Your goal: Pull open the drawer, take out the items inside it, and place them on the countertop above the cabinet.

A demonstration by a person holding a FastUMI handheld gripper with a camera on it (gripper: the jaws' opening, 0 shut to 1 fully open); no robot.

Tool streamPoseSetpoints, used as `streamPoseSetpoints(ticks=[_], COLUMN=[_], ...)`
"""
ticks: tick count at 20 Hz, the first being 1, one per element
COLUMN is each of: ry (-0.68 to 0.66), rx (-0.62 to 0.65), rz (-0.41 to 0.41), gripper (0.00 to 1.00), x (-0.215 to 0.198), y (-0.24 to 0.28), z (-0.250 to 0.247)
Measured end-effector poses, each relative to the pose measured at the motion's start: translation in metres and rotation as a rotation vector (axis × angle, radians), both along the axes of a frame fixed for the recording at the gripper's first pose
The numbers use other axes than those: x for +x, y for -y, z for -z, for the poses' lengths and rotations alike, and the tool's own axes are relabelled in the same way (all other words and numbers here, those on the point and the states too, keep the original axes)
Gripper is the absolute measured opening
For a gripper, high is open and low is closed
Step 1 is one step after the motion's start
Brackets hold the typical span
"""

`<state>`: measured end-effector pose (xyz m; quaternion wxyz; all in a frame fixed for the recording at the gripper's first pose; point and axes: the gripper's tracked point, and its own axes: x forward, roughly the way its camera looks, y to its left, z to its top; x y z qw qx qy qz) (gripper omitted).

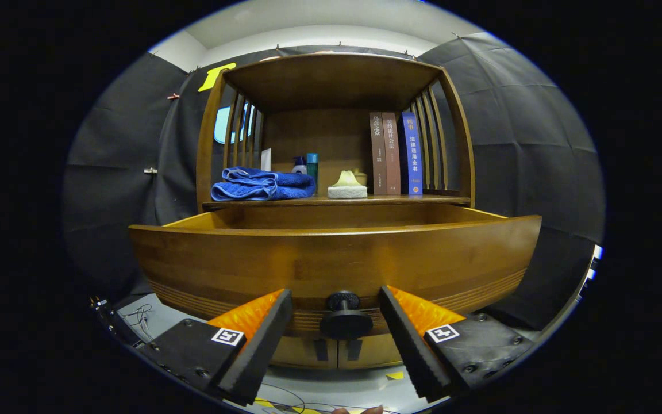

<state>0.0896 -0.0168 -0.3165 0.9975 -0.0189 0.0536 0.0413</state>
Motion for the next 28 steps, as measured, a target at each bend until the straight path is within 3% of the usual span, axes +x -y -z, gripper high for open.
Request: streamPoseSetpoints(ticks=[4,28], ry=[-0.016,-0.027], rx=[0.039,0.005], rz=[0.009,0.013], gripper=[0.99,0.99], x=[0.007,0.149], y=[-0.001,-0.014], z=[-0.004,-0.005])
